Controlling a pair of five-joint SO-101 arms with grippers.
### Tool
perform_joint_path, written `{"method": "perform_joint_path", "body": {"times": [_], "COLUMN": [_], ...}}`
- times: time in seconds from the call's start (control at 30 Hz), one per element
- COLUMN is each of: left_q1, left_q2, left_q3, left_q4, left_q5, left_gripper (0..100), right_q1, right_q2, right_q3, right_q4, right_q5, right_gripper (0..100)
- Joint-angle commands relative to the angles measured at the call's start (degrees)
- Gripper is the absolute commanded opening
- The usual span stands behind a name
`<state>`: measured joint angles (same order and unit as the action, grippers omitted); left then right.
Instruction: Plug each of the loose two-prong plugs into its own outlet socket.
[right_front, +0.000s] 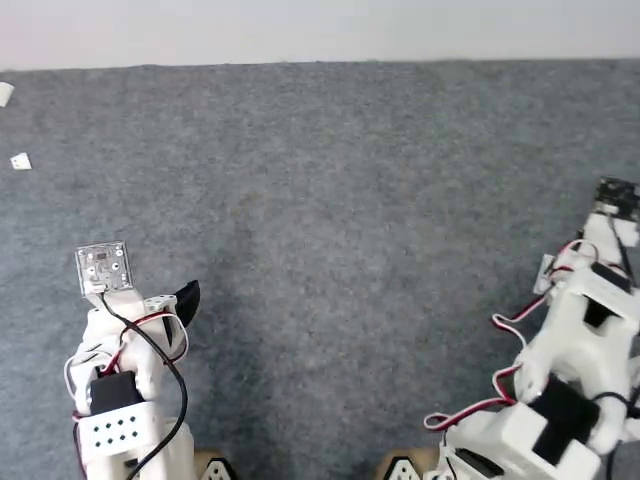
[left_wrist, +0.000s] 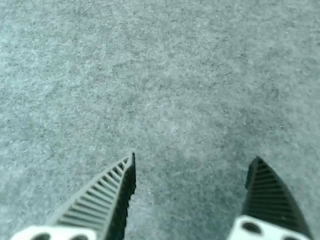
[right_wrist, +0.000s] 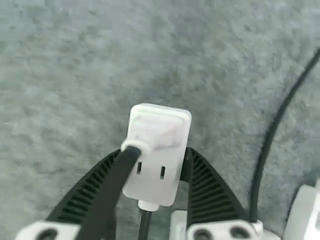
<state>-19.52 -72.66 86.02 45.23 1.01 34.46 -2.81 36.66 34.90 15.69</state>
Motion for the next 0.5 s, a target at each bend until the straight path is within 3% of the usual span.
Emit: {"method": "perform_joint_path", "body": {"times": [0.0, 0.1, 0.47], "left_q1": [0.1, 0.1, 0.1], "left_q2": [-0.3, -0.3, -0.3], "left_q3": [-1.9, -1.9, -1.7], "left_q4": [-1.6, -1.6, -3.0], "left_q5": [0.2, 0.1, 0.0], "left_gripper": [33, 33, 33], "right_q1": [0.7, 0.3, -0.8], "right_q2": [-0.3, -0.7, -19.7], "right_q3": [-1.0, -1.2, -3.8], "right_q4": [-0.1, 1.6, 19.3], "right_q5": [0.8, 0.9, -3.7], "right_gripper": [12.1, 19.0, 19.5]}}
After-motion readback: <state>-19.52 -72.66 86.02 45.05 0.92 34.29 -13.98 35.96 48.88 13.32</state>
